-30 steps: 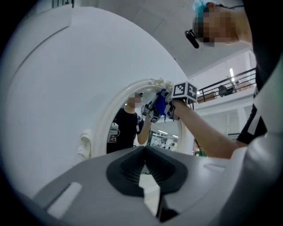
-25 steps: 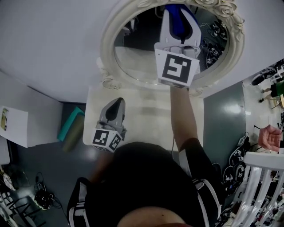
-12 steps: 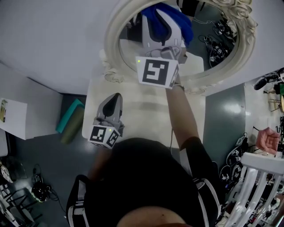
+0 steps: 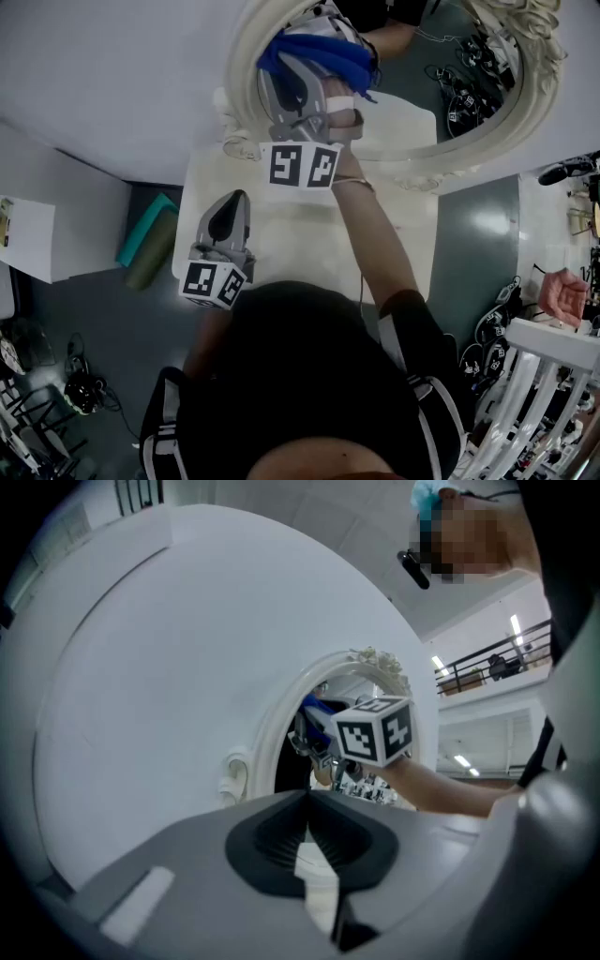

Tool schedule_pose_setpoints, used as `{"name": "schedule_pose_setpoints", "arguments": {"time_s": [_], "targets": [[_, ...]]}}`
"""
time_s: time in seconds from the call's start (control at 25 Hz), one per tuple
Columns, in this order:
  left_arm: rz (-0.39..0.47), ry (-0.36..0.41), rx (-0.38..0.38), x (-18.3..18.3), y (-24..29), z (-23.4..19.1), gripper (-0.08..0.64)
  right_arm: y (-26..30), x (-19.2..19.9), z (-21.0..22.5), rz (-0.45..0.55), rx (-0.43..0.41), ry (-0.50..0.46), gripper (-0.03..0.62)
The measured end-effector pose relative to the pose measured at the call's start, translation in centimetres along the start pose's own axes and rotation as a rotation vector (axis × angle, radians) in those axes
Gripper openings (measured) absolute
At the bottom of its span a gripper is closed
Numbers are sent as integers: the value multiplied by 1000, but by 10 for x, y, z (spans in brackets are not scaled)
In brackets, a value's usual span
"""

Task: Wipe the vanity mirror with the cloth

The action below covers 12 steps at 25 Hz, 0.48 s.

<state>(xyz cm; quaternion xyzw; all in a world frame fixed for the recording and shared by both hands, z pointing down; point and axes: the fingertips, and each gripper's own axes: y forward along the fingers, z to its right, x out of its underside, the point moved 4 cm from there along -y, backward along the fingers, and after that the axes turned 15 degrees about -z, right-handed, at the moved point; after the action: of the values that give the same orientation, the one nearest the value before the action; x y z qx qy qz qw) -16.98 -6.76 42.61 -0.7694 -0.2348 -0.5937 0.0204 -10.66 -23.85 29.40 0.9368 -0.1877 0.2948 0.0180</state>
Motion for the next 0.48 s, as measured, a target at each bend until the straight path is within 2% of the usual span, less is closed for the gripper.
{"name": "schedule_pose_setpoints", "arguments": {"time_s": [0.28, 0.48], "targets": [[-12, -18, -50, 10, -14, -18, 11, -5, 37, -71, -30, -103, -101, 60], [-20, -16, -65, 15, -15, -21, 11, -13, 86, -129, -78, -238, -103, 58]]}}
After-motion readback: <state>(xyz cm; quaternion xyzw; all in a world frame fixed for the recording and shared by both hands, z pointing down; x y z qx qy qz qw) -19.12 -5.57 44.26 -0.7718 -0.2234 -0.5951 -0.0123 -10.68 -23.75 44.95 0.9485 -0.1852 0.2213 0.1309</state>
